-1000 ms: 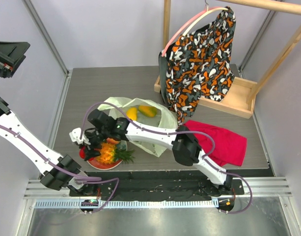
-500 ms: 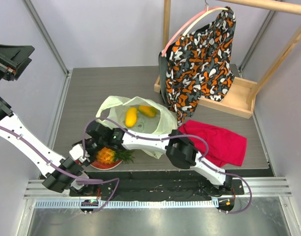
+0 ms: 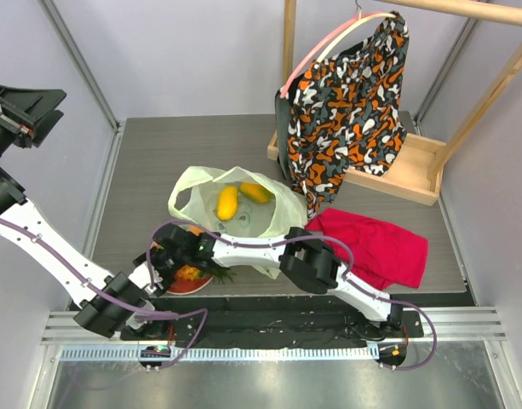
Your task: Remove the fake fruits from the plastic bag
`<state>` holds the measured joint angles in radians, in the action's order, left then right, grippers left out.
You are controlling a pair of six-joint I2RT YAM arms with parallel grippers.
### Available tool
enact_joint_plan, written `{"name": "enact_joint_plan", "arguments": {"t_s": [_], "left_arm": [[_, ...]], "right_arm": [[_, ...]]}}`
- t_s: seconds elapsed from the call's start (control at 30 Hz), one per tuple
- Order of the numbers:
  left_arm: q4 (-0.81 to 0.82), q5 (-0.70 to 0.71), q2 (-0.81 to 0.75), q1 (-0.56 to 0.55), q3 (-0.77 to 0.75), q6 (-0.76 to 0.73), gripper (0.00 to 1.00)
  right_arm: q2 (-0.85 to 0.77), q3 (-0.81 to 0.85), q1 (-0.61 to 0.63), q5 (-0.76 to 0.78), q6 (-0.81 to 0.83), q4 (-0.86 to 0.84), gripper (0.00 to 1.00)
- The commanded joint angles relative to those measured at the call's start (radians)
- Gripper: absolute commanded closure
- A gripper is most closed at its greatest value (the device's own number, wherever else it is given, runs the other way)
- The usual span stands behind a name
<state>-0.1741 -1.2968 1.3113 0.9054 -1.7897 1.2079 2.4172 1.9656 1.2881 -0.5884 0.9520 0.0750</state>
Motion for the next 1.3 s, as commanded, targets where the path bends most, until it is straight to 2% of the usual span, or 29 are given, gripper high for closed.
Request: {"name": "enact_joint_plan", "arguments": {"t_s": [0.0, 0.1, 0.3, 0.43, 0.53, 0.63, 0.67, 0.77, 0.9, 0.93, 0.97, 1.03, 1.07, 1.1, 1.13, 1.17, 1.23, 1.27], "left_arm": [[0.051, -0.032, -0.037, 0.004, 0.003, 0.024, 0.00], [0.059, -0.030, -0.041, 0.004, 0.000, 0.024, 0.00], [0.122, -0.042, -0.046, 0.004, 0.000, 0.056, 0.00], [0.205, -0.042, -0.041, 0.004, -0.008, 0.122, 0.00], [0.234, -0.029, -0.023, 0.004, -0.040, 0.153, 0.00], [0.240, 0.005, 0.020, -0.003, -0.094, 0.173, 0.00], [0.242, 0.023, 0.032, -0.016, -0.127, 0.167, 0.00], [0.222, 0.043, 0.101, -0.039, -0.181, 0.131, 0.00], [0.177, 0.024, 0.210, -0.106, -0.295, 0.043, 0.00], [0.159, 0.013, 0.230, -0.152, -0.312, 0.015, 0.01], [0.100, 0.005, 0.256, -0.184, -0.335, -0.019, 0.02], [-0.034, 0.001, 0.273, -0.288, -0.349, -0.233, 0.03], [-0.293, 0.023, 0.293, -0.328, -0.384, -0.348, 0.04], [-0.458, 0.065, 0.310, -0.370, -0.419, -0.508, 0.04], [-0.628, 0.197, 0.331, -0.466, -0.466, -0.803, 0.04], [-0.918, 0.267, 0.360, -0.524, -0.570, -0.956, 0.04], [-1.091, 0.403, 0.410, -0.667, -0.608, -1.181, 0.05], [-1.149, 0.425, 0.399, -0.695, -0.535, -1.205, 0.07]], "right_arm": [[-0.013, -0.039, 0.008, 0.035, 0.025, -0.136, 0.21], [-0.023, -0.048, 0.008, 0.054, 0.007, -0.171, 0.12], [-0.084, -0.100, 0.008, 0.117, -0.084, -0.309, 0.08], [-0.167, -0.174, 0.010, 0.061, -0.127, -0.359, 0.05], [-0.231, -0.197, 0.011, 0.012, -0.237, -0.362, 0.05], [-0.305, -0.204, 0.004, -0.028, -0.416, -0.366, 0.04], [-0.325, -0.215, 0.001, -0.066, -0.546, -0.377, 0.04], [-0.437, -0.287, -0.013, -0.163, -0.747, -0.394, 0.04], [-0.657, -0.402, -0.047, -0.128, -0.756, -0.265, 0.04], [-0.703, -0.478, -0.065, -0.099, -0.750, -0.253, 0.05], [-0.746, -0.519, -0.110, -0.055, -0.746, -0.239, 0.06], [-0.875, -0.598, -0.166, -0.024, -0.745, -0.212, 0.08], [-0.918, -0.612, -0.214, -0.002, -0.746, -0.152, 0.10], [-0.950, -0.620, -0.234, 0.036, -0.746, -0.115, 0.11], [-1.007, -0.626, -0.249, 0.050, -0.743, -0.083, 0.17], [-1.027, -0.628, -0.266, 0.065, -0.739, -0.008, 0.21], [-1.058, -0.629, -0.289, 0.126, -0.734, 0.052, 0.30], [-1.072, -0.629, -0.291, 0.159, -0.742, 0.093, 0.32]]}}
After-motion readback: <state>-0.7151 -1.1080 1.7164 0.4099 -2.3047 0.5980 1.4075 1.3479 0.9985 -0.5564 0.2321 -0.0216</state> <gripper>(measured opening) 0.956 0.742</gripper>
